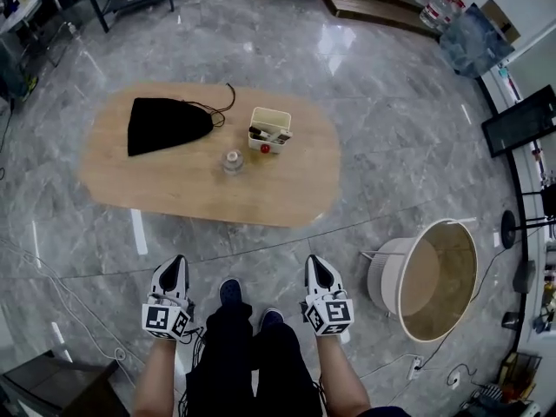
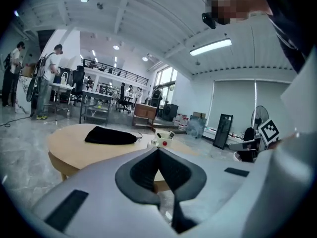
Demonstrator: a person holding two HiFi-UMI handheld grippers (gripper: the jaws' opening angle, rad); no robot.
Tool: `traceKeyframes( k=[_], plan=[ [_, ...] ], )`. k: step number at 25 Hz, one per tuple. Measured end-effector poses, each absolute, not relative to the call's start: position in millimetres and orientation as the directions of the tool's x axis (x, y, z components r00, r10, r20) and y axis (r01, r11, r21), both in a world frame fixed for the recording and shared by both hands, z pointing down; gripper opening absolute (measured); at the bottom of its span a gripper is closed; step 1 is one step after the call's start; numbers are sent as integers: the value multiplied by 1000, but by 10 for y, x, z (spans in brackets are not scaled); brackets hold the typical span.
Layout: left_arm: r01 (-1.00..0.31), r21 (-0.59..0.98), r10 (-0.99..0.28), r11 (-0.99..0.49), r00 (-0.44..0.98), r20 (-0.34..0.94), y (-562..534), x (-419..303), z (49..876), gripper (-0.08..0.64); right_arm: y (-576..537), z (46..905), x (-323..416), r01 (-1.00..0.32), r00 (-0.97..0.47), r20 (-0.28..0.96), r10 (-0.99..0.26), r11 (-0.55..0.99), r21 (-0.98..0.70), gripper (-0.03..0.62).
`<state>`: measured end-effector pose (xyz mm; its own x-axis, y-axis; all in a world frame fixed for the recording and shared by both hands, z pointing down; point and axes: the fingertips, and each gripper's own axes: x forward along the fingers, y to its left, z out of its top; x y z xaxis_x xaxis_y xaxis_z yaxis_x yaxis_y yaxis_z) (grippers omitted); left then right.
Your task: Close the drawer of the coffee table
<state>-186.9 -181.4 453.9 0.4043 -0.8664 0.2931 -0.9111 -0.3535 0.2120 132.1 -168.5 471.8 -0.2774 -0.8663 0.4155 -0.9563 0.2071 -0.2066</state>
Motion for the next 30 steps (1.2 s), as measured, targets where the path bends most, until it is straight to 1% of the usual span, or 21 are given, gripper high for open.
traceKeyframes(
  k=[5,8,13,18,24,30],
  plan=[
    [-897,220,-840,-384,438,319,-1700,-1951,3448,25,-1487,3752,1259,-958,-276,466,-841,199,-207,26],
    [-892,213,-827,-398,450,337,-1717,-1959,2885,25,-1470,3201,1283,-966,-245,491,-836,166,-200,26],
    [-879,226,-815,-419,474,334,-1680,-1960,2111,25,-1488,2455,1201,-966,-244,496,-834,160,-205,26],
    [-861,244,-796,-447,507,332,-1676,-1886,1794,25,-1540,1913,1184,-967,-241,470,-849,167,-195,26],
    [-857,255,-804,-448,511,305,-1697,-1864,1390,25,-1578,1507,1142,-968,-236,436,-868,170,-186,26],
    [-871,247,-826,-425,485,288,-1658,-1942,1161,25,-1505,1149,1026,-949,-292,388,-874,216,-229,26]
  ],
)
